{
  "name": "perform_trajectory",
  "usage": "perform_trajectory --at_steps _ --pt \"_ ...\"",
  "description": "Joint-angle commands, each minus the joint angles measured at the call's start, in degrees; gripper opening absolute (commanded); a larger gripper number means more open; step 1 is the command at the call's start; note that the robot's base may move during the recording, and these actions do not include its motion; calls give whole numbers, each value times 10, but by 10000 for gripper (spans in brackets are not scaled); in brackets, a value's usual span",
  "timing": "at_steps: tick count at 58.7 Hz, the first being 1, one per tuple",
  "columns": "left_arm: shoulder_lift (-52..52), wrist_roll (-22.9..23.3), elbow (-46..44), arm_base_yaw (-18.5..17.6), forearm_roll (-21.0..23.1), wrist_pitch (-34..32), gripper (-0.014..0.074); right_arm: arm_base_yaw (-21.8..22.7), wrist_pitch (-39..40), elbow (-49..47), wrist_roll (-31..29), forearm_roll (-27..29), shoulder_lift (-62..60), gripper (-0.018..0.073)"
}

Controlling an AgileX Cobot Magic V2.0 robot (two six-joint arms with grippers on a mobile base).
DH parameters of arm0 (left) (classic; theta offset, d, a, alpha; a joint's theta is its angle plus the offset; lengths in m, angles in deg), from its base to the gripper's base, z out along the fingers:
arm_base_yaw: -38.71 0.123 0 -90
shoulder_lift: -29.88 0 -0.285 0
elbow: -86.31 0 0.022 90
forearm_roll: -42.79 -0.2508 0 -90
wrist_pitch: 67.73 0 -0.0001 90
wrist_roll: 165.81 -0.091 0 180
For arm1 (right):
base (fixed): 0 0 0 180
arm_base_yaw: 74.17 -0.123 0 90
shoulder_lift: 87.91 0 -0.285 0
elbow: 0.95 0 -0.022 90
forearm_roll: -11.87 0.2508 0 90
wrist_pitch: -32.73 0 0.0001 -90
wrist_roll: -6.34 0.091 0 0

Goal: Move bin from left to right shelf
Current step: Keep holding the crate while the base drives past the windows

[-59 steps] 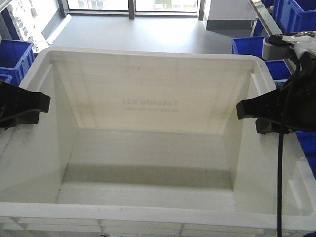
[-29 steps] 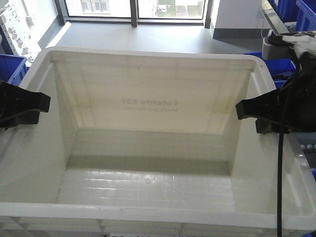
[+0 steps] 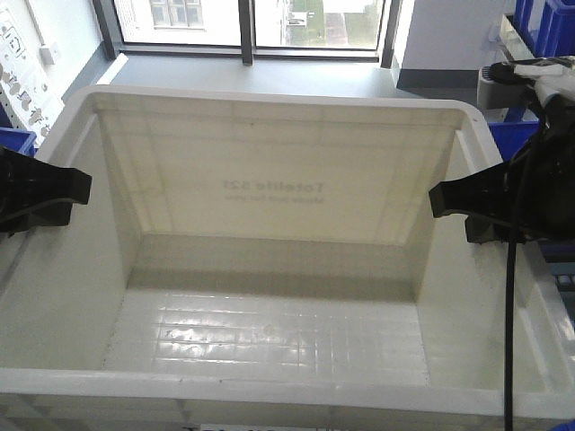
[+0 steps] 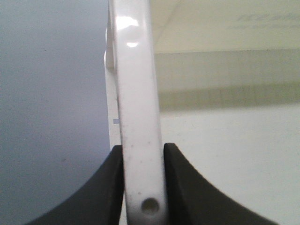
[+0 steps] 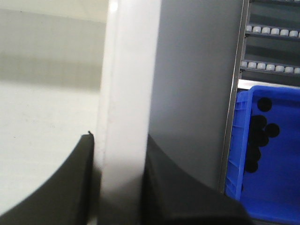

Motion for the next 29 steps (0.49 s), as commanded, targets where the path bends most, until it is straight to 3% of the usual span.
perform_trajectory --at_steps 1,29 --pt "-17 -10 -21 -4 -16 -56 -6 1 18 -22 -22 -27 -19 13" --pt "-17 -10 -21 -4 -16 -56 -6 1 18 -22 -22 -27 -19 13"
